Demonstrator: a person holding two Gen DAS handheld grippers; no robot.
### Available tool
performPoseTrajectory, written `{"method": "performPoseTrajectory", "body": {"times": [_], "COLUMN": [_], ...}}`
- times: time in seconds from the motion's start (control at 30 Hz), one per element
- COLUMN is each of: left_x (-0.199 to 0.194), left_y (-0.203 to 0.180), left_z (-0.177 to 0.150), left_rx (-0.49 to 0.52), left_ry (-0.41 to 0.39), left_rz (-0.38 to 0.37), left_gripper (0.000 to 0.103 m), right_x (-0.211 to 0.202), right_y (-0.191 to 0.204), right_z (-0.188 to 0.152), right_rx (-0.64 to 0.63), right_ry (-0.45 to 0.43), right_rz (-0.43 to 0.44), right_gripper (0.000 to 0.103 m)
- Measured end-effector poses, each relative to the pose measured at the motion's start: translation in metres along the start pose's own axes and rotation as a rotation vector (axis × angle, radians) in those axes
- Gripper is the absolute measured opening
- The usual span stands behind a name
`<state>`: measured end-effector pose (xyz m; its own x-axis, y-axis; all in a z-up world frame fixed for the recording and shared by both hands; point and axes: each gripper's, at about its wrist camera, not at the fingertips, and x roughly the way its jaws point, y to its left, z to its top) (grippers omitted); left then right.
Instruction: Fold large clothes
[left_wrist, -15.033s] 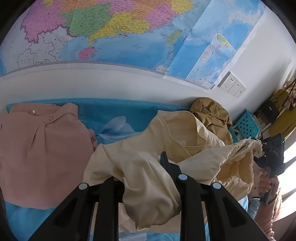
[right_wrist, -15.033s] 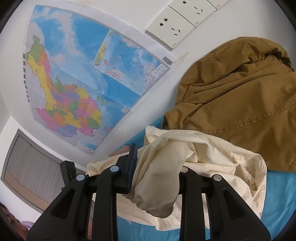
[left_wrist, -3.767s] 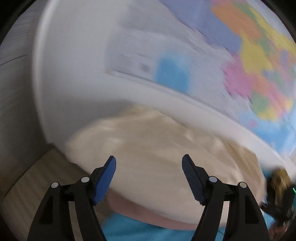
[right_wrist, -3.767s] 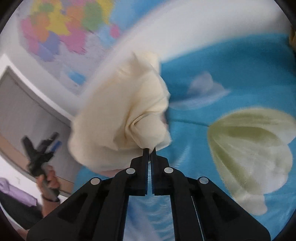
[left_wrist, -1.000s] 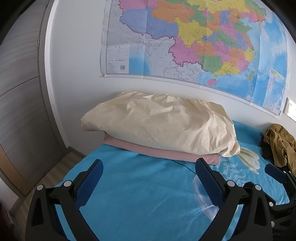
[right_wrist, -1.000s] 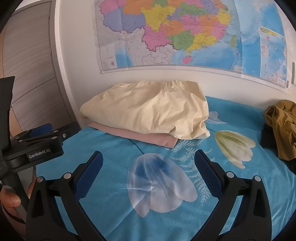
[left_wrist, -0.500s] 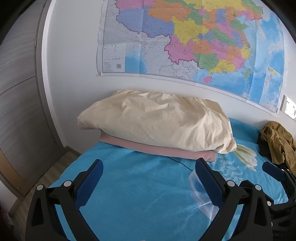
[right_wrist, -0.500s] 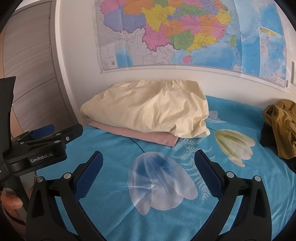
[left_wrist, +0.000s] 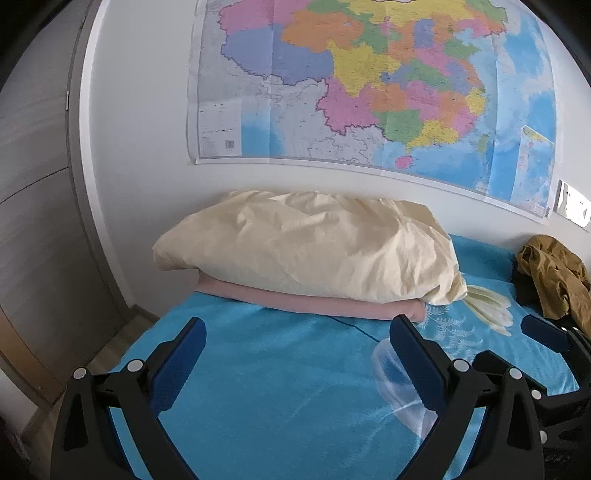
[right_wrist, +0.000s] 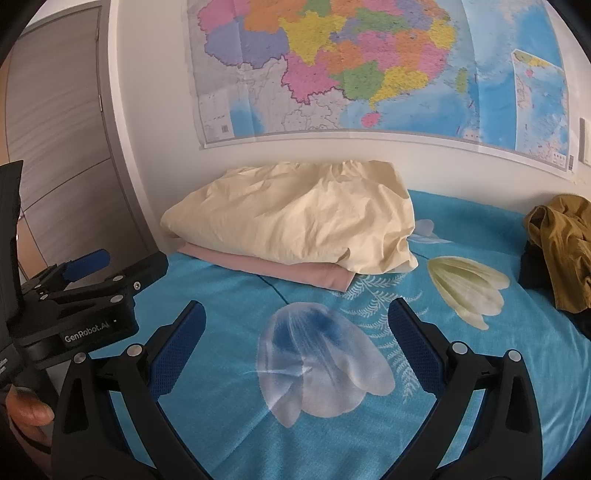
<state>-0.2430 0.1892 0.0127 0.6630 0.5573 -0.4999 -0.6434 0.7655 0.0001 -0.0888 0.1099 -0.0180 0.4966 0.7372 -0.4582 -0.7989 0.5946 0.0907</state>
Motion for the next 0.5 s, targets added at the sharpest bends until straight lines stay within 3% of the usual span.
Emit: {"method": "performPoseTrajectory", "body": {"times": [0.5], "left_x": [0.0067], "left_y": [-0.0069], "left_z": [-0.0042], "left_rx": [0.004], "left_ry": [0.045], "left_rz": [0.023], "left_gripper": [0.097], "right_x": [0.0011], "right_y": [-0.0016], "right_z": [-0.0006], "right_rx": [0.003], "right_ry": [-0.002], "right_rz": [-0.003], "right_gripper": [0.098]}}
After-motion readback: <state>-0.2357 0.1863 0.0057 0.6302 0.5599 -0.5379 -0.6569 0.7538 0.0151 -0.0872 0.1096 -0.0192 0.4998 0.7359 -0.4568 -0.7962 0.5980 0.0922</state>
